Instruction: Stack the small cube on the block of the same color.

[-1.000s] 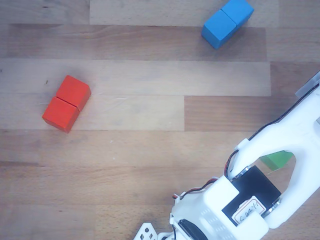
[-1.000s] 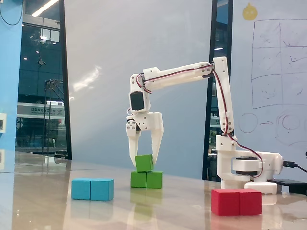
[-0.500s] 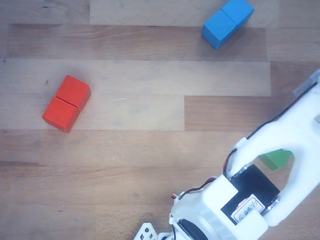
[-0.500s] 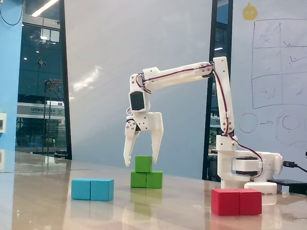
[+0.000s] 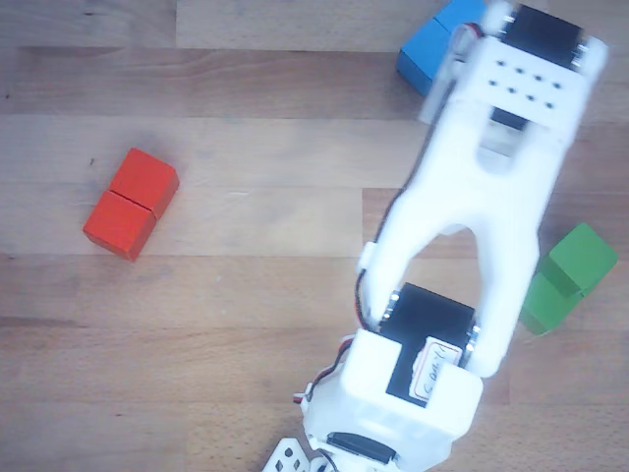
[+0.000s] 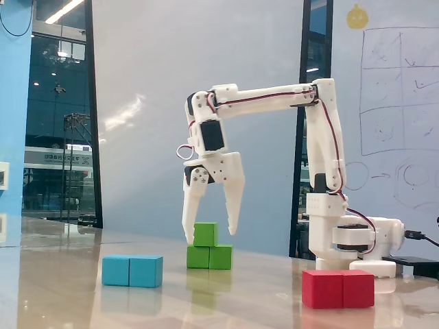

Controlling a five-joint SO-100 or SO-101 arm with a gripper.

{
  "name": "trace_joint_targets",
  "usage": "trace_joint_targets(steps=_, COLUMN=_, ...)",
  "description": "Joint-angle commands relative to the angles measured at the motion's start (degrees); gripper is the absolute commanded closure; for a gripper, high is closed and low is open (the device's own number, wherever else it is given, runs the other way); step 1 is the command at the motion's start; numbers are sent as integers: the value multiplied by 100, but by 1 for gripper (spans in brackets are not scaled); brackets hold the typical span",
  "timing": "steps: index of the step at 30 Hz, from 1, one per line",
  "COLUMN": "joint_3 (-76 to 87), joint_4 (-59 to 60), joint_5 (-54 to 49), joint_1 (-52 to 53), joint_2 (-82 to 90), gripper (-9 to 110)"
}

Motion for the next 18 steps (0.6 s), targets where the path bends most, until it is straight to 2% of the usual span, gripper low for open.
trace_joint_targets(steps=1, joint_3=-387, joint_4=-413, joint_5=79, joint_1=-791, joint_2=439, gripper=75)
trace_joint_targets(steps=8, joint_3=756, joint_4=-1644, joint_5=79, joint_1=-1635, joint_2=1538, gripper=75)
trace_joint_targets(steps=18, joint_3=4342, joint_4=-4289, joint_5=53, joint_1=-1995, joint_2=4219, gripper=75)
